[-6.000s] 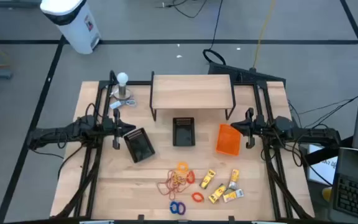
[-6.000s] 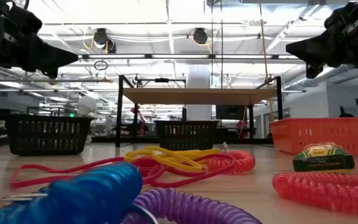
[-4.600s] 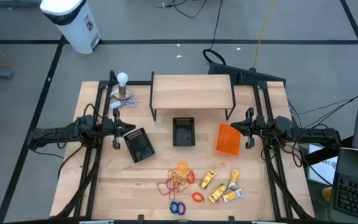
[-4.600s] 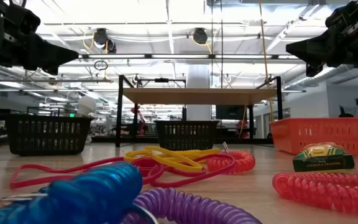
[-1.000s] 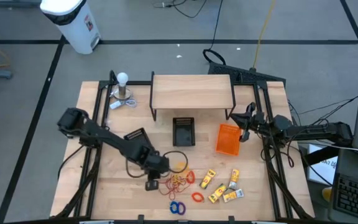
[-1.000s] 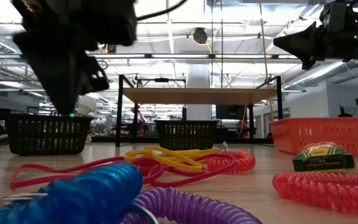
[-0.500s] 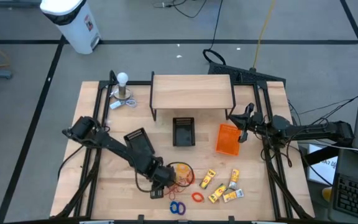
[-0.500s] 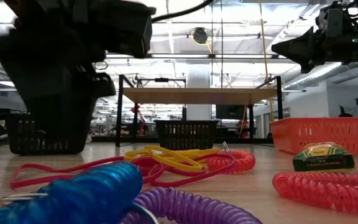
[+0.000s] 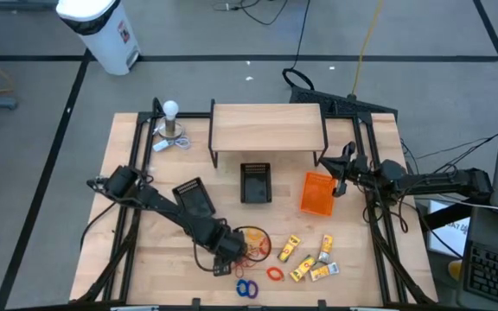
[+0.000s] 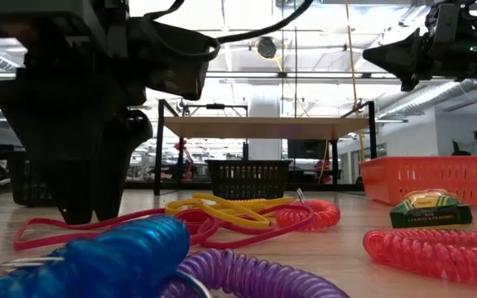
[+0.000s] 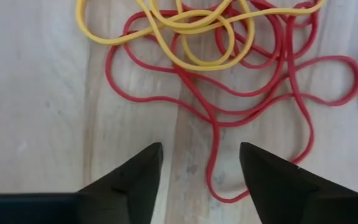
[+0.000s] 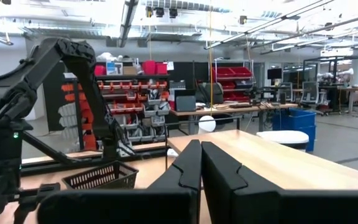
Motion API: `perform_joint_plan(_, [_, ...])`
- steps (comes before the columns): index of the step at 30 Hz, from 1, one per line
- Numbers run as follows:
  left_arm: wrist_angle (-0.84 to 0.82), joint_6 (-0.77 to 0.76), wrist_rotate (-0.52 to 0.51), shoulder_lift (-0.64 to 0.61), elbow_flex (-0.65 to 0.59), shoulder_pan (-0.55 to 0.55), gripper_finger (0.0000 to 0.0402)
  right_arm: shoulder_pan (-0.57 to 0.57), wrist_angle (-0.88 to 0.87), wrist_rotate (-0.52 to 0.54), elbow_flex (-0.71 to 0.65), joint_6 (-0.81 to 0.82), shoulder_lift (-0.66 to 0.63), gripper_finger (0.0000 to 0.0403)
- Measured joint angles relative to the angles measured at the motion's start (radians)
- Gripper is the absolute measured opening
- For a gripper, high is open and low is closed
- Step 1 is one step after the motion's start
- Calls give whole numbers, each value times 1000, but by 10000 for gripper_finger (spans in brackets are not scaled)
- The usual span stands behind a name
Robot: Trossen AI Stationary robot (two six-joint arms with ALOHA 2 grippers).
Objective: Pick & Place Office Desk Supplies
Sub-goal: Put the red rubber band into the left black basket
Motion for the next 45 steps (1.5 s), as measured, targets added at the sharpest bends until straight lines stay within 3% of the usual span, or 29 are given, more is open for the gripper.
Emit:
perform_joint_plan(11, [-1, 46, -16, 23, -3, -7, 131, 0, 15, 0, 0, -21, 0, 0])
perform_joint_plan(19, [-4, 2, -52, 28, -3, -49, 145, 0, 14, 0, 0, -14, 0, 0])
perform_joint_plan(24, [-108, -72, -67, 29, 0, -59, 155, 0, 14, 0, 0, -13, 0, 0])
perform_joint_plan(33, [-124, -62, -76, 29, 1, -35, 134, 0, 14, -1, 0, 6, 0, 0])
perform_joint_plan(39, [-44, 4, -34, 37, -2, -32, 85, 0, 14, -1, 0, 5, 0, 0])
perform_joint_plan(45, [-2, 37, -100, 48, -2, -45, 8, 0, 13, -1, 0, -7, 0, 0])
